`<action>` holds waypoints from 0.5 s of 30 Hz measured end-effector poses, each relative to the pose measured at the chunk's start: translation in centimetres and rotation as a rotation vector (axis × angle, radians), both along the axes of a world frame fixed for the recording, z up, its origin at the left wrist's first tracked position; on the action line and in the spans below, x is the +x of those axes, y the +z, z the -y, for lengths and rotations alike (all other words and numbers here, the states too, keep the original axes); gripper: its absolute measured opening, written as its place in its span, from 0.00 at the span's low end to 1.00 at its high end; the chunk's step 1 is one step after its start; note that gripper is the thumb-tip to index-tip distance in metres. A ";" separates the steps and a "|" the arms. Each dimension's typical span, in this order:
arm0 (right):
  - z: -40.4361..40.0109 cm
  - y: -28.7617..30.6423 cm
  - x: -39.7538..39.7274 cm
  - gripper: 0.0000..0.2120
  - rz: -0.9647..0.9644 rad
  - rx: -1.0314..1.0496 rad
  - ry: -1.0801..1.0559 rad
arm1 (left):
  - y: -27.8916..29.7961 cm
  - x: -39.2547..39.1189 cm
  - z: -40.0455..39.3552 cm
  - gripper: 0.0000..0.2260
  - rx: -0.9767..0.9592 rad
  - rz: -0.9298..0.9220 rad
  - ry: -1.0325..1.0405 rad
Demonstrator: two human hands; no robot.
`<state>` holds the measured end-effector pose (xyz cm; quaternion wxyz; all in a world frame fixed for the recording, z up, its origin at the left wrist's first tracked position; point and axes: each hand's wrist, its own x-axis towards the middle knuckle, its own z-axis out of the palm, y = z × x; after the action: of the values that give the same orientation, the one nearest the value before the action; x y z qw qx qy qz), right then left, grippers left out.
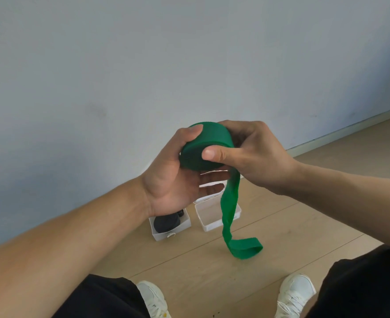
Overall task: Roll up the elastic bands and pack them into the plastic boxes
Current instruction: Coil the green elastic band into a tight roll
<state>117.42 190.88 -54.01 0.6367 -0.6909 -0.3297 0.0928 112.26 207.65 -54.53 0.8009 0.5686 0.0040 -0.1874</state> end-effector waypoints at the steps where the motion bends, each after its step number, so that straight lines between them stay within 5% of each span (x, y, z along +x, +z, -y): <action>1: -0.1 0.0 -0.1 0.19 -0.066 0.038 0.028 | -0.1 0.1 0.1 0.22 -0.022 0.006 -0.014; 6: -0.3 0.5 -0.2 0.20 -0.172 0.076 0.074 | -0.3 0.7 -0.3 0.29 -0.105 0.038 -0.064; 9: 0.1 1.0 0.0 0.17 -0.018 -0.001 -0.044 | 0.0 0.7 -0.4 0.27 -0.036 0.003 -0.089; 15: 0.9 0.9 -0.2 0.15 0.504 -0.500 -0.245 | 0.4 -0.2 0.9 0.28 0.436 0.023 0.098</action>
<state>117.25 190.01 -53.14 0.3537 -0.8605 -0.3579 -0.0794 112.03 206.70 -54.16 0.6670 0.7297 0.0631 -0.1363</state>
